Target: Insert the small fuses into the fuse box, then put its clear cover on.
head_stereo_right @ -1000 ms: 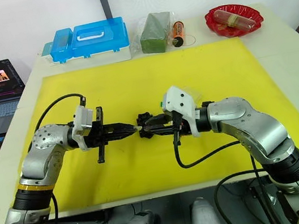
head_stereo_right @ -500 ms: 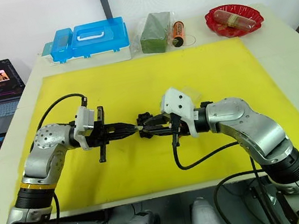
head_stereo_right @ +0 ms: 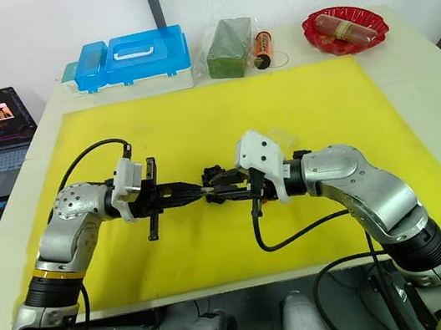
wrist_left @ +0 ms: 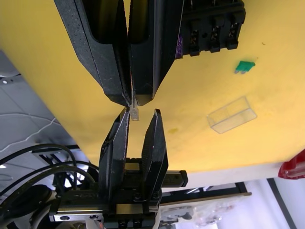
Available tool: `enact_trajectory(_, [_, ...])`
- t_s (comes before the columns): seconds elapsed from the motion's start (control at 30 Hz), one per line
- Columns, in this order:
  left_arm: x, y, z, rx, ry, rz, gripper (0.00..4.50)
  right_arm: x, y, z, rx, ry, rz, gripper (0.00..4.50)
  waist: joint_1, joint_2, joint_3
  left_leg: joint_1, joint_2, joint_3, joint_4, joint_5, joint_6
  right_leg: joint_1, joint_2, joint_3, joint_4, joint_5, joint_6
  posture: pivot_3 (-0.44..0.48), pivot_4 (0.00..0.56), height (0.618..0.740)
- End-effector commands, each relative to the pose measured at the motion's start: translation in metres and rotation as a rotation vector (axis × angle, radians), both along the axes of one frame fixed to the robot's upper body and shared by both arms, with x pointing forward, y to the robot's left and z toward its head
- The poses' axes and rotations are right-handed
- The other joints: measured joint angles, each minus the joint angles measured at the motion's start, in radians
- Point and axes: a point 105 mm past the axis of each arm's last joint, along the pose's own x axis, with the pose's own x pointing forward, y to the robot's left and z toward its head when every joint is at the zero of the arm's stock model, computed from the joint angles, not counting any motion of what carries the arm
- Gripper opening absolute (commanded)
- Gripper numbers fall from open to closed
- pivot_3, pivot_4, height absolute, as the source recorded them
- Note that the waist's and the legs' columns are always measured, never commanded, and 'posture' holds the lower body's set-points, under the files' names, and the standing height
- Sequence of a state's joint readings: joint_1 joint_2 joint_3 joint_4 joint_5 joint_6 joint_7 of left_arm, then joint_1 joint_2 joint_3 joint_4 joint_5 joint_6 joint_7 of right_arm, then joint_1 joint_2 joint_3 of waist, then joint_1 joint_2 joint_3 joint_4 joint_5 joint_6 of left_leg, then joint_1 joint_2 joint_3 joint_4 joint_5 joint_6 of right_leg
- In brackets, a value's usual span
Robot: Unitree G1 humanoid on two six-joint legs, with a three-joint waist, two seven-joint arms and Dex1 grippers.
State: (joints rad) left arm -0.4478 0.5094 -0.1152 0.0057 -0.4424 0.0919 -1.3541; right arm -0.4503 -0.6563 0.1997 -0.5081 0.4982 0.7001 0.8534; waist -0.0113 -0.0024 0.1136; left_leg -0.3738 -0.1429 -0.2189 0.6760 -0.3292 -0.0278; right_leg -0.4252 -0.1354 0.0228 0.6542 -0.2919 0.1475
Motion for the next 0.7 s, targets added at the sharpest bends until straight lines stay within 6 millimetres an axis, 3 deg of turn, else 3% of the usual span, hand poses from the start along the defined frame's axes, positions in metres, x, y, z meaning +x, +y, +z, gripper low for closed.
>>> enact_trajectory(0.03, [-0.004, -0.002, 0.007, -0.002, -0.041, -0.022, 0.0, -0.006, 0.005, 0.014, 0.023, -0.044, 0.039, 0.02, 0.0, 0.0, 0.0, 0.0, 0.0, 0.0, 0.0, 0.0, 0.0, 0.0, 0.0, 0.0, 0.0, 0.0, 0.0, 0.0, 0.15, 0.74])
enact_trajectory(0.33, [-0.004, -0.001, 0.005, 0.009, -0.045, -0.014, 0.0, -0.007, 0.005, 0.018, 0.025, -0.037, 0.045, 0.02, 0.0, 0.0, 0.0, 0.0, 0.0, 0.0, 0.0, 0.0, 0.0, 0.0, 0.0, 0.0, 0.0, 0.0, 0.0, 0.0, 0.15, 0.74])
enact_trajectory(0.43, [-0.001, 0.001, 0.005, 0.01, -0.033, 0.021, 0.68, -0.007, 0.005, 0.019, 0.021, -0.036, 0.051, 0.0, 0.0, 0.0, 0.0, 0.0, 0.0, 0.0, 0.0, 0.0, 0.0, 0.0, 0.0, 0.0, 0.0, 0.0, 0.0, 0.0, 0.15, 0.74])
enact_trajectory(0.7, [0.007, 0.019, 0.003, -0.006, 0.012, 0.188, 3.53, -0.001, 0.007, 0.028, 0.004, -0.06, 0.044, 0.0, -0.002, 0.0, 0.0, 0.0, 0.0, 0.0, 0.0, 0.0, 0.0, 0.0, 0.0, 0.0, 0.0, 0.0, 0.0, 0.0, 0.15, 0.74])
